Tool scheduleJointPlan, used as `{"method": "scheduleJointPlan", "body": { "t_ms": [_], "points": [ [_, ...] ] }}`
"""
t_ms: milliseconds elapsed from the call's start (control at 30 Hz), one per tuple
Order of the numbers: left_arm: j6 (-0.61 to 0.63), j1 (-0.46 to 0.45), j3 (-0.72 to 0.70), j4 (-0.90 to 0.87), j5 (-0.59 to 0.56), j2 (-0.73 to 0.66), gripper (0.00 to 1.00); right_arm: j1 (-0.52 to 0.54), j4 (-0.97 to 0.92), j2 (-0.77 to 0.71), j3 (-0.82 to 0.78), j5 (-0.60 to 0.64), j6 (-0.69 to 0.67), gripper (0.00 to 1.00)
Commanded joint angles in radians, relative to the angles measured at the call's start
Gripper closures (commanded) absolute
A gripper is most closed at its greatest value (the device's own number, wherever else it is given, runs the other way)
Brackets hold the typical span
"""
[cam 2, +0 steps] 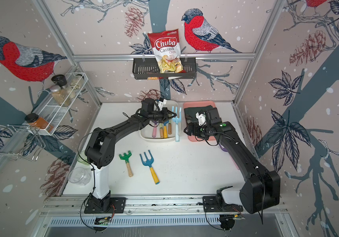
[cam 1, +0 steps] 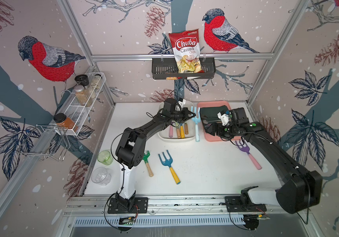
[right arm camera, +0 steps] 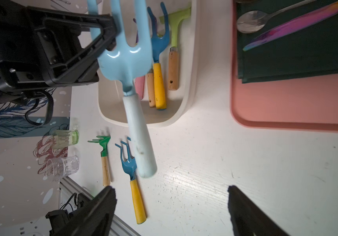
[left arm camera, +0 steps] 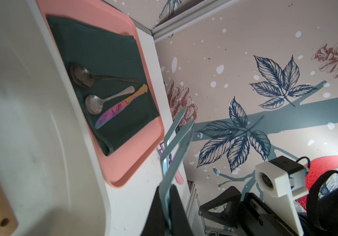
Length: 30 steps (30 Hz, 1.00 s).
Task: Put the rake into the storage box
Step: Pick up the rake at the center of the board.
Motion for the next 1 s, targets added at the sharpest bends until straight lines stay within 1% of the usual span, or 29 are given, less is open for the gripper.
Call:
{"method": "scheduleJointPlan", "body": {
  "t_ms": [0, 167, 333, 433, 533, 967],
  "points": [
    [0.086, 0.038, 0.071, -0.092, -0.025, 0.053, 1.0, -0.05, -0.008, -0.03, -0.023, -0.041, -0.016, 0.11],
    [0.123, 0.083, 0.236, -0.168, -0.019, 0.187, 1.0, -0.095, -0.03, -0.047, -0.047, -0.042, -0.04, 0.11],
    [0.129, 0.095, 0.385, -0.211, -0.012, 0.319, 1.0, -0.123, -0.039, -0.032, -0.049, -0.044, -0.054, 0.11],
    [0.13, 0.099, 0.451, -0.234, -0.019, 0.377, 1.0, -0.134, -0.042, -0.02, -0.041, -0.047, -0.06, 0.11],
    [0.125, 0.1, 0.477, -0.236, -0.023, 0.41, 1.0, -0.137, -0.041, -0.015, -0.042, -0.055, -0.066, 0.11],
    [0.118, 0.097, 0.508, -0.232, -0.028, 0.475, 1.0, -0.155, -0.045, -0.014, -0.06, -0.065, -0.088, 0.11]
  ]
}}
